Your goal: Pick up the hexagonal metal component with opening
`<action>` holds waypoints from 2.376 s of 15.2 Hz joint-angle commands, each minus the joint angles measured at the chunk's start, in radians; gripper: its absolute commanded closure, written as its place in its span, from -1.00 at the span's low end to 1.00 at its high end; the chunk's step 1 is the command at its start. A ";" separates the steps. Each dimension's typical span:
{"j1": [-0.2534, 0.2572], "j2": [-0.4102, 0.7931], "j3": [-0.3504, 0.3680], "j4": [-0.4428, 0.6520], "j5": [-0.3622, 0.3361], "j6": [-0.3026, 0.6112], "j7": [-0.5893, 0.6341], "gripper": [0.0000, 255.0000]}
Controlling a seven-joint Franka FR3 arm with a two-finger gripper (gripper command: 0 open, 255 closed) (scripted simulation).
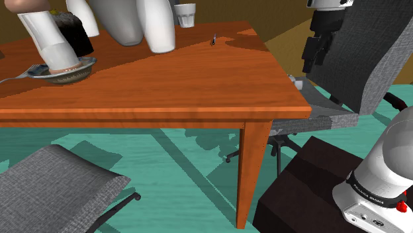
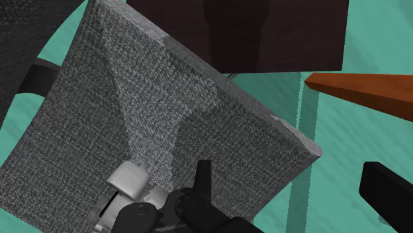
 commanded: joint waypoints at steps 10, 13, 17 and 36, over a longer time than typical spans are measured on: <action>-0.032 0.116 -0.162 -0.099 -0.103 0.280 -0.191 -1.00; -0.037 0.184 -0.219 -0.106 -0.124 0.377 -0.254 -1.00; -0.035 0.293 -0.297 -0.093 -0.132 0.504 -0.344 -1.00; -0.036 0.326 -0.316 -0.171 -0.137 0.614 -0.350 1.00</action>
